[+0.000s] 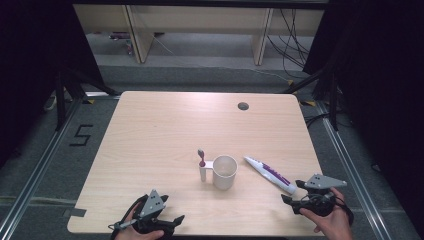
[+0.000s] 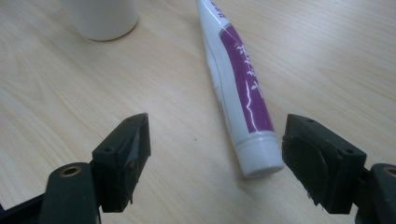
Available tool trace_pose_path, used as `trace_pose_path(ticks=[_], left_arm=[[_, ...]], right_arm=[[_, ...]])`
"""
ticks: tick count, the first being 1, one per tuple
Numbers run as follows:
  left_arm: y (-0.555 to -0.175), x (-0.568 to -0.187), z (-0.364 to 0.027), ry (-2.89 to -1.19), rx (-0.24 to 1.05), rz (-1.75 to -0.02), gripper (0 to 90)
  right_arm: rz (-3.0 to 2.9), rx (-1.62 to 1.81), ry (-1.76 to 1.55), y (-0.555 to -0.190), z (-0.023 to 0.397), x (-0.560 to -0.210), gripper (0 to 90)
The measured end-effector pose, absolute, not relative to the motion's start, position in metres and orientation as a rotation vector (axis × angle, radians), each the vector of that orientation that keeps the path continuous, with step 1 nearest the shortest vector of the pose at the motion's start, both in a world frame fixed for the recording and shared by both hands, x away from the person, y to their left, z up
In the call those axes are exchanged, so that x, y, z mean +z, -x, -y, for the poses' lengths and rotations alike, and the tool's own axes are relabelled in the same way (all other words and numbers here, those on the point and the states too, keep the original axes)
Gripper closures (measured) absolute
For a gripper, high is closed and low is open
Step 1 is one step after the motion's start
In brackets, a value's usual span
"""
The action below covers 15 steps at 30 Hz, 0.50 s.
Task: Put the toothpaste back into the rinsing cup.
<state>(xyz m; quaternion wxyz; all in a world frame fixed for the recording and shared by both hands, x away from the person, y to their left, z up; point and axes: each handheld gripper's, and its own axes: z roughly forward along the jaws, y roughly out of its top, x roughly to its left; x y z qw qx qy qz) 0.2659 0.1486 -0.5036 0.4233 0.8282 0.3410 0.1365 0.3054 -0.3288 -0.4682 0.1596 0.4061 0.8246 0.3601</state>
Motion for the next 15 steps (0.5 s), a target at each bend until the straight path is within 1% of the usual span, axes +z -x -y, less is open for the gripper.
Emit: trace_pose_path(ticks=[2, 4, 8, 12, 15], left_arm=[[-0.266, -0.504, -0.149, -2.075, 0.339, -0.852, 16.6], [-0.267, -0.505, -0.149, -2.1, 0.345, -0.85, 16.5], [-0.268, -0.507, -0.149, -2.115, 0.359, -0.846, 16.5], [-0.268, -0.507, -0.151, -2.109, 0.363, -0.857, 16.5], [-0.268, -0.508, -0.15, -2.105, 0.357, -0.861, 16.6]], right_arm=[[-2.351, 1.03, -1.182, -0.306, 0.327, -0.467, 24.8], [-2.357, 0.999, -1.104, -0.314, 0.328, -0.465, 25.4], [-2.396, 0.96, -1.179, -0.329, 0.326, -0.461, 25.5], [-2.427, 0.91, -1.161, -0.34, 0.324, -0.459, 25.6], [-2.441, 0.89, -1.151, -0.35, 0.317, -0.459, 28.4]])
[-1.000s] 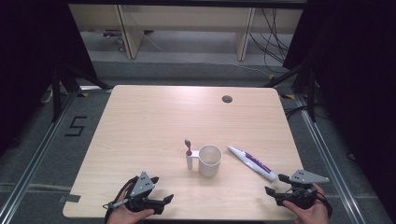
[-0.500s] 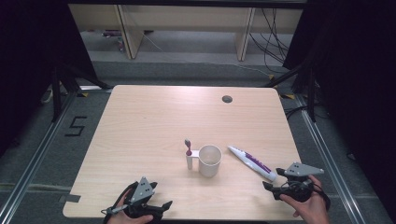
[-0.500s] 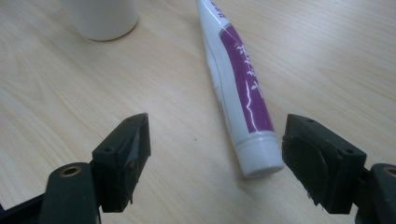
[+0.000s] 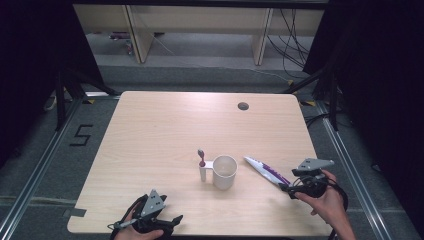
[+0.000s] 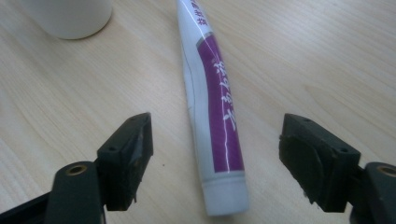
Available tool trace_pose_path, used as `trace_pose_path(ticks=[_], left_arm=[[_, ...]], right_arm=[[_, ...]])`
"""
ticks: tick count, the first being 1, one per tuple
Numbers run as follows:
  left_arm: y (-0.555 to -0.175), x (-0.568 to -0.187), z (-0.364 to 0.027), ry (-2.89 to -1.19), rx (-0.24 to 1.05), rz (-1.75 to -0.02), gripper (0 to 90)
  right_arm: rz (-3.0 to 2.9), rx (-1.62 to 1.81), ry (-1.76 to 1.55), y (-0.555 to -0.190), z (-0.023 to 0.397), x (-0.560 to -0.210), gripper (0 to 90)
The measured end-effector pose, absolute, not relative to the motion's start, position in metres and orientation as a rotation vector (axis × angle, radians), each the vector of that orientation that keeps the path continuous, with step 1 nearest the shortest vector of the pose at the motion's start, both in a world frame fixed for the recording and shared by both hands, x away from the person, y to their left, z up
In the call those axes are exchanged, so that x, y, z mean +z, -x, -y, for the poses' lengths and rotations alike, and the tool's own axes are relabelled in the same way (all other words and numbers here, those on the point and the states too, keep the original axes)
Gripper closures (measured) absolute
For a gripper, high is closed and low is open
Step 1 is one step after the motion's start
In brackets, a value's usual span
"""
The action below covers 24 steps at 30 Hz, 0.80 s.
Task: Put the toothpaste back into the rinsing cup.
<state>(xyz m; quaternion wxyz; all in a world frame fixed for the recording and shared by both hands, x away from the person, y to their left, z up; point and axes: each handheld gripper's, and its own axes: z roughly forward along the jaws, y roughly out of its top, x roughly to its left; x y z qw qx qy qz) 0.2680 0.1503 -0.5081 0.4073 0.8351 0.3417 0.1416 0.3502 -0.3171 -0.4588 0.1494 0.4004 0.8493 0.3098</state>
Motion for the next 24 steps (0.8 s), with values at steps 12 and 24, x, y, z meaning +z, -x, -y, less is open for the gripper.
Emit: trace_pose_path(ticks=[12, 24], left_arm=[[-0.268, -0.507, -0.151, -2.125, 0.36, -0.853, 16.6], [-0.267, -0.507, -0.15, -2.137, 0.381, -0.847, 16.8]], right_arm=[[-2.571, 0.747, -1.053, -0.389, 0.289, -0.462, 38.7], [-2.677, 0.578, -1.097, -0.413, 0.269, -0.465, 46.2]])
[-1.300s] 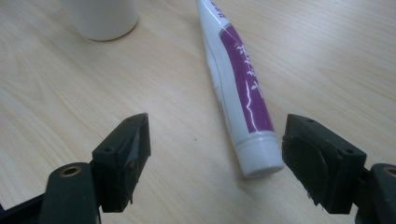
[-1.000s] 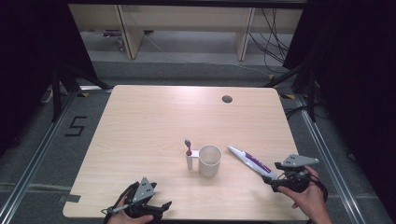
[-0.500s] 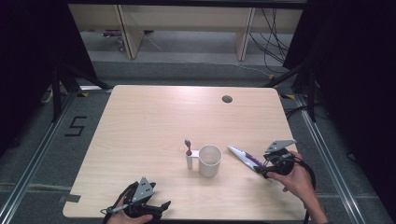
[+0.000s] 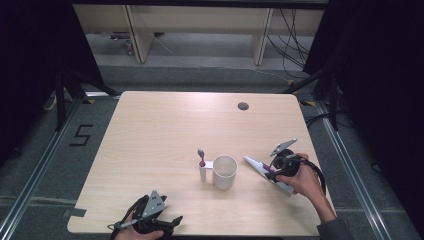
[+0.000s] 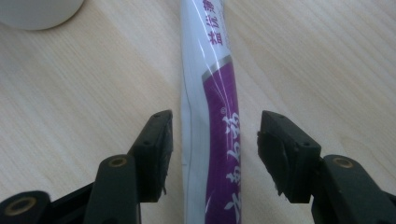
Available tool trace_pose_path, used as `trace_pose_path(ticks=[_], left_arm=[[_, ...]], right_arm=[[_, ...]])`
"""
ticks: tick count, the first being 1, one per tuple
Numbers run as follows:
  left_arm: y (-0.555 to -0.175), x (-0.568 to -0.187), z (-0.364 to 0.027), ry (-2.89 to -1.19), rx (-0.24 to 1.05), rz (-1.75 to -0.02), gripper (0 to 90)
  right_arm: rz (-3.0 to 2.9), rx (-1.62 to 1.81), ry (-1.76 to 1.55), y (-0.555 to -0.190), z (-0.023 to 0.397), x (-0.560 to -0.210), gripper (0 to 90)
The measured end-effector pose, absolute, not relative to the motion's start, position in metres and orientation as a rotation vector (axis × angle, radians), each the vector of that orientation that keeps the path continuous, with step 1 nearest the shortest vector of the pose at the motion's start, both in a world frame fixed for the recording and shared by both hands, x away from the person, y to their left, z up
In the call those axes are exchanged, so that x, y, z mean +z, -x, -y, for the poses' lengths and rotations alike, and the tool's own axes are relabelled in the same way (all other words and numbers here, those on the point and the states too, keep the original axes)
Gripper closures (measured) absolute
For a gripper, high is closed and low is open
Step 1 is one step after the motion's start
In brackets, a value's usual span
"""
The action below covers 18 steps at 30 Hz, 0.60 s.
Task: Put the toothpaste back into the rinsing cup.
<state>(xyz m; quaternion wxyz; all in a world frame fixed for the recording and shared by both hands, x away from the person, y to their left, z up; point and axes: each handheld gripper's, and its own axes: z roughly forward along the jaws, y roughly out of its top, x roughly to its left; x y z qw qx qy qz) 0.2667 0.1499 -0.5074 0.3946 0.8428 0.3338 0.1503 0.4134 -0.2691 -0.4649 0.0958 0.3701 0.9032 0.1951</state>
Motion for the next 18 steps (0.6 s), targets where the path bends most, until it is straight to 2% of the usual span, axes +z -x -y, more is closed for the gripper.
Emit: trace_pose_path(ticks=[13, 18], left_arm=[[-0.267, -0.507, -0.15, -2.147, 0.392, -0.836, 16.8], [-0.267, -0.507, -0.15, -2.149, 0.391, -0.84, 16.8]], right_arm=[[-2.754, 0.482, -1.075, -0.428, 0.261, -0.472, 49.7], [-2.817, 0.454, -1.071, -0.435, 0.257, -0.476, 58.3]])
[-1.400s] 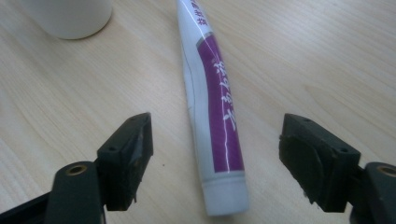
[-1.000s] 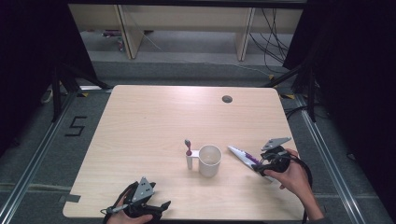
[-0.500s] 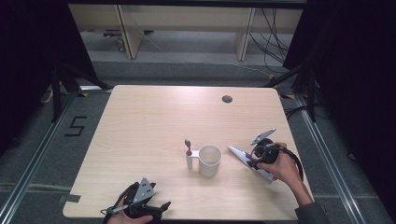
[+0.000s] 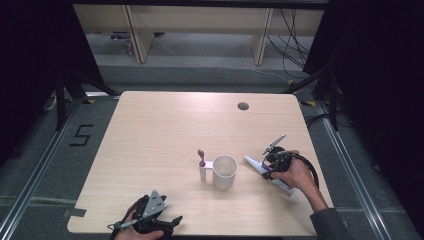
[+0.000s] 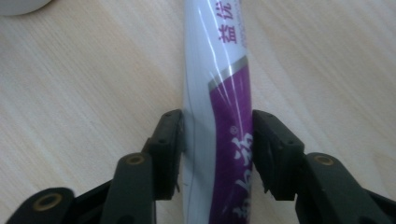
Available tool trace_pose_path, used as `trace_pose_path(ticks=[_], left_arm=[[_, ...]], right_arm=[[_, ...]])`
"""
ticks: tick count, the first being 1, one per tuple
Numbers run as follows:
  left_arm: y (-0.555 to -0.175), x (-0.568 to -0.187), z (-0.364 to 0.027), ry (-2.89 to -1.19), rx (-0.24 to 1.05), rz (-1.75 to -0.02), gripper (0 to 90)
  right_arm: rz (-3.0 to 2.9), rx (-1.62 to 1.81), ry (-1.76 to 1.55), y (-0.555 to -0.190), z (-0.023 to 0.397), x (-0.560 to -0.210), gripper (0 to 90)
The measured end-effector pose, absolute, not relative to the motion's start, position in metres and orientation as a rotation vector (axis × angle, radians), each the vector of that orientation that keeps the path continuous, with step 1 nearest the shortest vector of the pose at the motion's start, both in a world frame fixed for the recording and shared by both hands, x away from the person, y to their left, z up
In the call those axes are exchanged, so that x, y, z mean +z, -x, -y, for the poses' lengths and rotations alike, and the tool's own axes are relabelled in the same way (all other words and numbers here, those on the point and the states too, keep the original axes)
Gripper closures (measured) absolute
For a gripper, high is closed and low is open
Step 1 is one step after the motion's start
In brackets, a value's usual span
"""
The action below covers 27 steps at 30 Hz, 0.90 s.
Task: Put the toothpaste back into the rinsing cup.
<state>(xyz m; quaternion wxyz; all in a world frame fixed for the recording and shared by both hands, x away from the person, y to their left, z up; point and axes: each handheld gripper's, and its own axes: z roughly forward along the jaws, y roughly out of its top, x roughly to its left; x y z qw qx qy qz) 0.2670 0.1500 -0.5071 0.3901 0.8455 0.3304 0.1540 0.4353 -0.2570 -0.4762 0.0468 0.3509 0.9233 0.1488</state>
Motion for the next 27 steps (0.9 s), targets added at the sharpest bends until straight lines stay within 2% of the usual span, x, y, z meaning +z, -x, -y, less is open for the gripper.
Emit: trace_pose_path(ticks=[8, 10, 12, 18, 27], left_arm=[[-0.268, -0.507, -0.149, -2.15, 0.39, -0.837, 16.8], [-0.266, -0.508, -0.148, -2.139, 0.379, -0.841, 16.8], [-0.267, -0.508, -0.148, -2.134, 0.379, -0.843, 16.9], [-0.267, -0.507, -0.148, -2.142, 0.382, -0.838, 16.9], [-0.265, -0.508, -0.147, -2.134, 0.37, -0.834, 16.9]], right_arm=[[-2.872, 0.424, -1.106, -0.441, 0.255, -0.474, 62.6], [-2.889, 0.435, -1.112, -0.441, 0.255, -0.473, 66.0], [-2.907, 0.456, -1.082, -0.441, 0.254, -0.469, 75.3], [-2.938, 0.384, -0.969, -0.444, 0.248, -0.467, 76.3], [-2.958, 0.294, -1.004, -0.444, 0.241, -0.467, 76.3]])
